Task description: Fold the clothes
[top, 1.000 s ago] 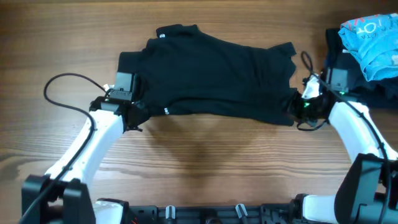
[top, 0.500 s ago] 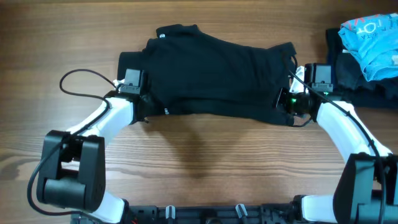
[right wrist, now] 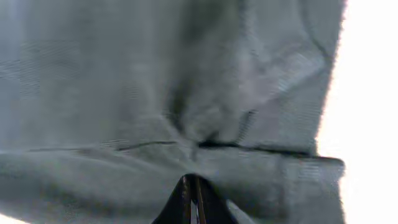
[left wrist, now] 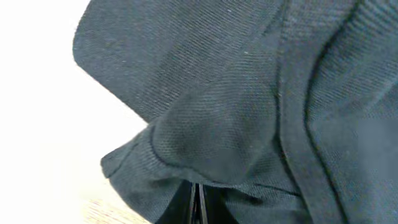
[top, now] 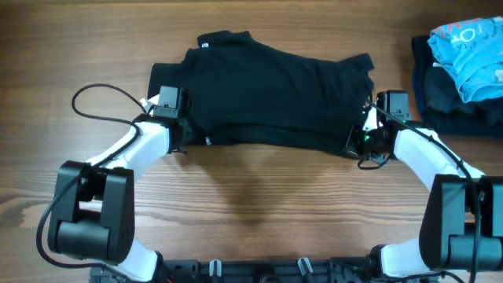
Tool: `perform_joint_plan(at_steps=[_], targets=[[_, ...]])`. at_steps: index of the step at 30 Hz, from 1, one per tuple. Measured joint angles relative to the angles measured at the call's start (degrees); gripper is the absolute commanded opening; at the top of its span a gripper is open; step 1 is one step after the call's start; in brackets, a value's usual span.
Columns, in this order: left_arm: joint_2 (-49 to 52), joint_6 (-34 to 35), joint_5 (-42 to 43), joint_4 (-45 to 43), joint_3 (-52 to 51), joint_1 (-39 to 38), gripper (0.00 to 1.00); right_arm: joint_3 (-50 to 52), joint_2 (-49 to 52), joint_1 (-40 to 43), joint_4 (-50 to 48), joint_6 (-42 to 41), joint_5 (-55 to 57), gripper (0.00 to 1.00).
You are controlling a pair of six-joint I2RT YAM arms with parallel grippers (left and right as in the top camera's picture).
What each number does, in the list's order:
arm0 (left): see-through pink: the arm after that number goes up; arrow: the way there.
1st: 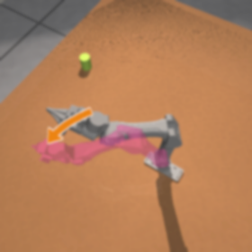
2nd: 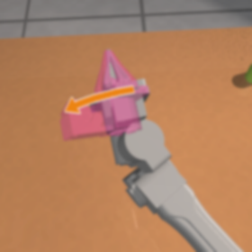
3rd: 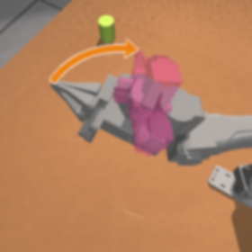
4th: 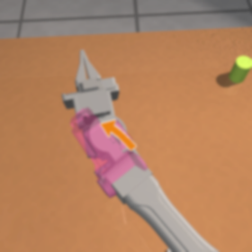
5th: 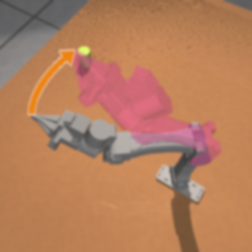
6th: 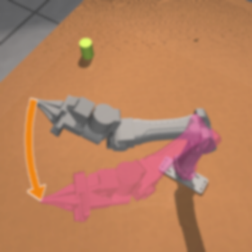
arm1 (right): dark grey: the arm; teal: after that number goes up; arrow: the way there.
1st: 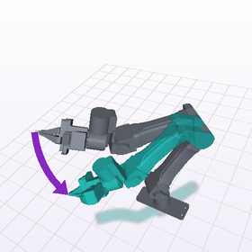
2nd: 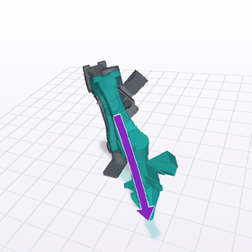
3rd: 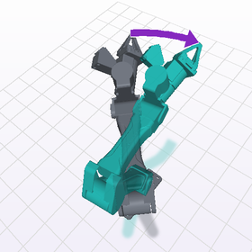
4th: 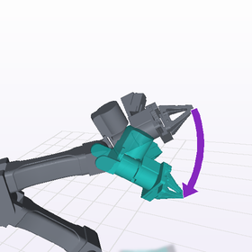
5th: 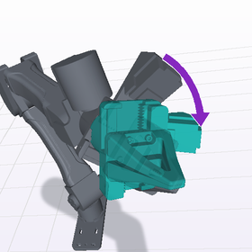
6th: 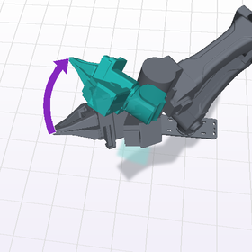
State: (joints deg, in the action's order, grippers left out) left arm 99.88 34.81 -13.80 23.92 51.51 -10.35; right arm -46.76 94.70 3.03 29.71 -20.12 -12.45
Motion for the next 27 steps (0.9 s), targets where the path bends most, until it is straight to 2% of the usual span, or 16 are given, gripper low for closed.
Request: perform_joint_plan(at_steps=[13, 20, 27], targets=[[0.4, -1.3, -5.7, 1.6, 0.0, 0.0, 0.04, -0.3, -0.2, -0.3, 3.5, -1.5, 6.8, 0.04], [0.4, -2.2, -6.2, 11.7, 0.6, 0.0, 0.04, -0.8, -0.2, -0.2, 9.2, -1.5, 6.5, 0.04], [0.3, -2.4, -2.8, 21.2, 1.3, 0.0, 0.04, -0.6, -0.1, -0.2, 15.1, -1.5, 3.4, 0.04]])
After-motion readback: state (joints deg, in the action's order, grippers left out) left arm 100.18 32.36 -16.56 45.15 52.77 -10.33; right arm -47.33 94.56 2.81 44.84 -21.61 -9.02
